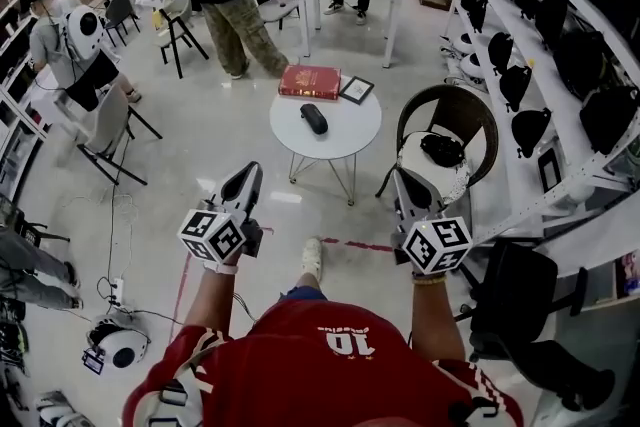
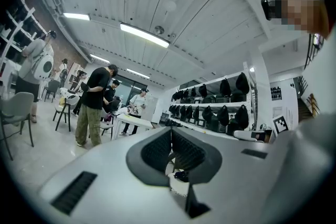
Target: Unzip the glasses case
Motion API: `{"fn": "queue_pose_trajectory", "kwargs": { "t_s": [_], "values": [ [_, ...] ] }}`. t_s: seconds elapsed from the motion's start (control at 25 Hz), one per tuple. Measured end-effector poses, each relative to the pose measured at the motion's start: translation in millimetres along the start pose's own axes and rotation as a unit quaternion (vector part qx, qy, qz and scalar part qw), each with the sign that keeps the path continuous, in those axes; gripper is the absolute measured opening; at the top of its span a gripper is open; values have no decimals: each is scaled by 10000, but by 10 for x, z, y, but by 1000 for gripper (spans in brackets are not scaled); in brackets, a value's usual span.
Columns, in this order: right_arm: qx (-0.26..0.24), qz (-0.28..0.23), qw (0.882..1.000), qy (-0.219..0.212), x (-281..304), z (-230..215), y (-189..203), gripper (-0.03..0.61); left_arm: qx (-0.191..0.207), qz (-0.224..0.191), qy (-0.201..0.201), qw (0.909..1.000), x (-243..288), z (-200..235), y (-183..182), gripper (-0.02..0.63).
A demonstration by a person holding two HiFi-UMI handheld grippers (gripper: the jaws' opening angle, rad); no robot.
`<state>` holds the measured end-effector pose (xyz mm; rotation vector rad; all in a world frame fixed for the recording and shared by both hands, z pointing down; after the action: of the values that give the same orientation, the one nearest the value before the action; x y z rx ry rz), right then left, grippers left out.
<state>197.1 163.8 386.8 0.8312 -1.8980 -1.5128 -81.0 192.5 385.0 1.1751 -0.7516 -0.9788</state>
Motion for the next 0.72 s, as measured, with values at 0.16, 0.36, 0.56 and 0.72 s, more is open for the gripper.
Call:
{"fn": "queue_pose_trajectory", "kwargs": {
  "t_s": [0.16,0.36,0.56,0.72],
  "values": [
    [202,-63,9997,-134,153,-77,-66,14,21,56,22,10000,202,91,-11,9],
    [98,55,9998,-140,443,-188,-111,14,-32,93,49,9999,483,265,-37,9],
    [13,213,9997,-122,787,-333,-156,14,-100,73,28,9999,787,535,-83,9],
    [-29,309,9995,-112,1107,-469,-218,14,-136,65,6,9999,1051,767,-131,9]
  ]
}}
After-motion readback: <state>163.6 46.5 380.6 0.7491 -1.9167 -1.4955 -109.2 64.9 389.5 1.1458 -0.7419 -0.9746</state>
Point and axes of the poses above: the fingertips, and each gripper's own axes: x forward along the fingers, z to its left, y out of its underside, the point moved 1 cm from there along -x, backward along the fingers, and after that the axes turned 4 degrees about z, right-handed, at the moved point
